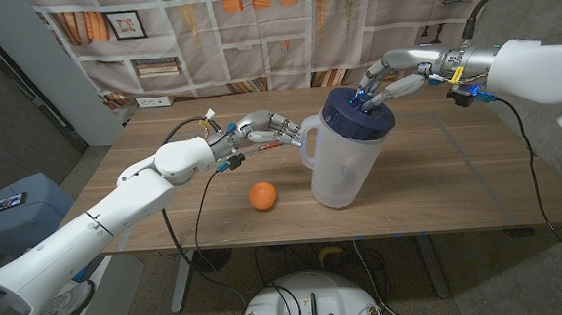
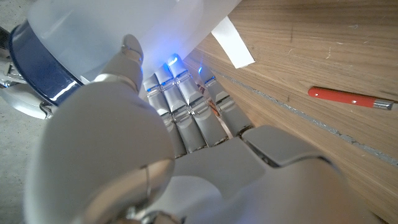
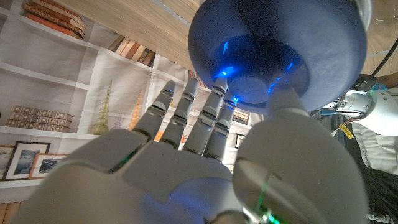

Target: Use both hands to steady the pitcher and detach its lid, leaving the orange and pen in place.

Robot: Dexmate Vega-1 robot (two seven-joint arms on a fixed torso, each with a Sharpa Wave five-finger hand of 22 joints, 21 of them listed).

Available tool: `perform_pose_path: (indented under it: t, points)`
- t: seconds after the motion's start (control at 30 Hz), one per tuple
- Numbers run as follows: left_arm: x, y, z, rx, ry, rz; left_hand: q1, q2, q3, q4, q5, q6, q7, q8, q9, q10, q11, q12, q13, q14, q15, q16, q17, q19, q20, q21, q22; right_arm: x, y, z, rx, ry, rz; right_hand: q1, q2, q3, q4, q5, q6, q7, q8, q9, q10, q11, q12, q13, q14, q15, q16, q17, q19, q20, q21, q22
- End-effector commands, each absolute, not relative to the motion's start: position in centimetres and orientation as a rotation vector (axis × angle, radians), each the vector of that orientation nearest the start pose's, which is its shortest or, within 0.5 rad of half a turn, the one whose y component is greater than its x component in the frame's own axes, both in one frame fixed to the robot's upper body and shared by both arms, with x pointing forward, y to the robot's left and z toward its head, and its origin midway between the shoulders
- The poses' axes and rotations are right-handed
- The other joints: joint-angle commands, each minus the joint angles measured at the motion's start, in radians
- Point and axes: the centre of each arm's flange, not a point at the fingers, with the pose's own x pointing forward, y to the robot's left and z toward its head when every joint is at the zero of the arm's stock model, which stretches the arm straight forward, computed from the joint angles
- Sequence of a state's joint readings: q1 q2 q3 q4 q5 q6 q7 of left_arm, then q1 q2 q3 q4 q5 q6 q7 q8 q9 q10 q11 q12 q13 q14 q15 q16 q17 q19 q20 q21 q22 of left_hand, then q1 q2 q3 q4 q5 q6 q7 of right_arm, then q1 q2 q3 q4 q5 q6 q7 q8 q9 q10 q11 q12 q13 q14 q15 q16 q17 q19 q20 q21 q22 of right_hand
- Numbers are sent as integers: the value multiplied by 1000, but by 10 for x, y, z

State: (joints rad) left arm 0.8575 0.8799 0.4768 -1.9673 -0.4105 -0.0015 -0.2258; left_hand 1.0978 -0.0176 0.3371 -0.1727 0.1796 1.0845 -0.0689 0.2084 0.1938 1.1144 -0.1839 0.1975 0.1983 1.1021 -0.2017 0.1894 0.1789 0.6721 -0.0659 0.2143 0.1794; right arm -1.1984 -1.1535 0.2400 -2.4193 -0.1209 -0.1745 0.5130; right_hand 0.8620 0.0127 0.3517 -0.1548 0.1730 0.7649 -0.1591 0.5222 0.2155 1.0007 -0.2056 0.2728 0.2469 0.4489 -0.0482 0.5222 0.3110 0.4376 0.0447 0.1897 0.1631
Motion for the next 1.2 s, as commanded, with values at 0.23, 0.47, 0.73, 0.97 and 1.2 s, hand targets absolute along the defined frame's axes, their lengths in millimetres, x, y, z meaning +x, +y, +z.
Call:
perform_pose_path:
  t: [0.23,0.47,0.73,0.97,1.2]
  points:
    - [528,179,38,642,-644,-665,119,125,-2,4,6,17,9,5,4,18,-15,2,3,5,-41,3,3,7,-137,-1,2,376,-244,152,-1560,-740,257,52,76,0,-4,8,67,-62,22,1,29,-17,-4,5,12,-138,6,1,9,1,0,3]
    - [530,181,35,639,-636,-665,120,124,-3,3,6,15,6,4,4,14,-15,0,3,2,-41,1,3,7,-137,-1,2,373,-240,157,-1561,-761,248,53,76,0,-4,8,68,-62,21,0,30,-17,-5,5,12,-138,5,0,10,2,0,3]
    - [531,184,31,629,-628,-667,119,123,-4,4,6,9,3,1,4,8,-16,-2,3,-3,-41,-1,2,5,-137,-2,2,369,-236,159,-1568,-780,239,52,75,-2,-4,8,69,-62,21,-1,33,-17,-6,7,14,-138,5,0,9,3,-1,3]
    - [534,185,29,624,-609,-684,114,126,-3,6,8,-7,-3,-4,5,-4,-16,-5,3,-25,-40,-9,0,-4,-136,-6,2,369,-234,164,-1576,-786,226,54,75,-2,-5,9,71,-62,21,-1,33,-17,-7,7,13,-139,3,0,8,5,-2,3]
    - [535,186,30,633,-606,-697,102,130,2,10,10,-34,-10,-10,5,-40,-18,-12,1,-64,-37,-17,-5,-22,-134,-12,-1,363,-232,168,-1591,-806,205,55,74,-3,-6,9,70,-63,20,-1,32,-17,-10,6,14,-139,3,0,7,6,-2,3]
